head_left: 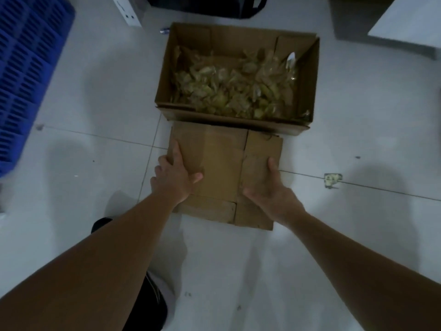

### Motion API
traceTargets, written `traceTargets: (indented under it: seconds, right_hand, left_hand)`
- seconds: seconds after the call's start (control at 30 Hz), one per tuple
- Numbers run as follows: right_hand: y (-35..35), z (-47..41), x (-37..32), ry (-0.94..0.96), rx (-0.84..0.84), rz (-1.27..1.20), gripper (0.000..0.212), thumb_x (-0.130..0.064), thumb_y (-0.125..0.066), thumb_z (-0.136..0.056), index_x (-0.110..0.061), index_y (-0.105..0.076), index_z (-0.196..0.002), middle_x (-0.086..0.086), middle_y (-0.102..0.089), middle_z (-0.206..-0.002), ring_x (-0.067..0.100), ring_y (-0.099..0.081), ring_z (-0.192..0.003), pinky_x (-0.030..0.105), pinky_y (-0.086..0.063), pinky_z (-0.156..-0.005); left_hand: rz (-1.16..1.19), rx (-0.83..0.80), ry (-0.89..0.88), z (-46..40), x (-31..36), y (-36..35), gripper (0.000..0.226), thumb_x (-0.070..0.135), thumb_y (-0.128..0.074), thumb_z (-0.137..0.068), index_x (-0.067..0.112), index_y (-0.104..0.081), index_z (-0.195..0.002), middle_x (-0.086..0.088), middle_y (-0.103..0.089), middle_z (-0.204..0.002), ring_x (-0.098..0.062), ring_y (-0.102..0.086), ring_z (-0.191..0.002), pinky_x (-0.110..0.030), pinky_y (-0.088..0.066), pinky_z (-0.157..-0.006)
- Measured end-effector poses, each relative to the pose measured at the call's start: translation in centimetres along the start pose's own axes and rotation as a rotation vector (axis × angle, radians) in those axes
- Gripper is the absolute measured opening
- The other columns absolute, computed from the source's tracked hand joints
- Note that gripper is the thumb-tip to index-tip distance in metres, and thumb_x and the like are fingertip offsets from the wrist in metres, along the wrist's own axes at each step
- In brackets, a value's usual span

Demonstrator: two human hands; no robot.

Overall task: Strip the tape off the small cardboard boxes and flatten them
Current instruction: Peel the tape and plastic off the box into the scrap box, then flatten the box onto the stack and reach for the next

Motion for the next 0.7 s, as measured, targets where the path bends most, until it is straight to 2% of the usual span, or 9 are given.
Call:
traceTargets:
  seconds: [0.07, 0.13, 0.2, 0.4, 0.5, 0.57, 0.63, 0.7]
  right_hand:
    - [-0.6, -0.2, -0.8, -0.059, 0.018, 0.082, 0.114, -0.086, -0.055, -0.076, -0.055, 0.032, -0.143, 0.013, -0.061, -0.136, 0.034, -0.068, -0.103, 0.046, -0.054, -0.089]
    - [-1.2, -0.5, -1.3, -0.109, 0.051, 0.145, 0.116, -0.084, -0.054, -0.078, -0.049, 0.035, -0.143, 0.012, -0.066, -0.128, 0.030, -0.066, -0.088, 0.042, -0.049, -0.079]
    - [-1.4, -0.5, -1.5, -0.144, 0.059, 0.175, 0.116, -0.079, -0.055, -0.082, -0.045, 0.035, -0.146, 0.010, -0.064, -0.131, 0.027, -0.060, -0.081, 0.040, -0.046, -0.077]
    - [-1.8, -0.7, -1.4, -0.150, 0.082, 0.186, 0.115, -0.078, -0.057, -0.083, -0.046, 0.034, -0.146, 0.011, -0.056, -0.143, 0.032, -0.067, -0.100, 0.048, -0.054, -0.090]
    - [-1.8, -0.6, -1.4, -0.121, 0.106, 0.197, 0.115, -0.078, -0.056, -0.082, -0.047, 0.034, -0.146, 0.008, -0.049, -0.151, 0.032, -0.067, -0.101, 0.047, -0.054, -0.088]
    - [-1.5, -0.2, -1.3, -0.106, 0.110, 0.231, 0.114, -0.081, -0.052, -0.083, -0.044, 0.033, -0.148, 0.009, -0.051, -0.148, 0.029, -0.066, -0.090, 0.042, -0.052, -0.080]
    - [-0.8, 0.4, -1.2, -0.097, 0.093, 0.302, 0.110, -0.079, -0.048, -0.087, -0.040, 0.031, -0.151, 0.010, -0.058, -0.140, 0.027, -0.061, -0.080, 0.039, -0.047, -0.074]
    - [0.2, 0.7, -1.3, -0.037, 0.069, 0.416, 0.100, -0.061, -0.050, -0.097, -0.036, 0.028, -0.154, 0.010, -0.061, -0.134, 0.028, -0.063, -0.082, 0.041, -0.048, -0.068]
  left_hand:
    - [-0.028, -0.021, 0.028, 0.0, 0.4, 0.1, 0.111, 0.064, -0.060, -0.094, 0.031, 0.024, -0.159, -0.020, -0.021, -0.156, -0.041, -0.039, -0.136, -0.055, -0.039, -0.107]
    - [-0.031, -0.048, 0.042, -0.1, 0.4, 0.2, 0.111, 0.064, -0.059, -0.095, 0.032, 0.026, -0.159, -0.020, -0.016, -0.160, -0.042, -0.035, -0.140, -0.057, -0.037, -0.109]
    - [-0.035, -0.059, 0.047, 0.0, 0.4, 0.2, 0.112, 0.064, -0.059, -0.095, 0.032, 0.028, -0.157, -0.020, -0.013, -0.162, -0.043, -0.033, -0.142, -0.058, -0.036, -0.110]
    - [-0.071, -0.063, 0.052, 0.1, 0.7, 0.3, 0.111, 0.065, -0.056, -0.096, 0.031, 0.032, -0.156, -0.019, -0.012, -0.162, -0.041, -0.033, -0.142, -0.058, -0.037, -0.109]
    - [-0.077, -0.055, 0.049, 0.2, 0.6, 0.2, 0.110, 0.065, -0.055, -0.097, 0.031, 0.032, -0.156, -0.019, -0.011, -0.162, -0.040, -0.033, -0.142, -0.057, -0.037, -0.109]
    - [-0.086, -0.039, 0.040, 0.5, 0.7, 0.4, 0.109, 0.065, -0.054, -0.097, 0.031, 0.030, -0.157, -0.019, -0.009, -0.164, -0.040, -0.031, -0.144, -0.057, -0.036, -0.110]
    - [-0.116, -0.021, 0.025, 1.5, 1.0, 0.5, 0.104, 0.065, -0.049, -0.099, 0.027, 0.027, -0.159, -0.019, 0.001, -0.169, -0.040, -0.018, -0.153, -0.057, -0.029, -0.117]
    - [-0.171, 0.049, 0.006, 3.0, 1.3, 0.4, 0.092, 0.061, -0.041, -0.103, 0.020, 0.015, -0.164, -0.017, 0.012, -0.171, -0.036, 0.000, -0.159, -0.056, -0.016, -0.126]
Point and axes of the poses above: each hand's wrist, its own z-axis away from the middle knuckle, its own y-axis out of the back of the hand, x = y × z, the point moved 1 cm from there along -z, towards the middle knuckle
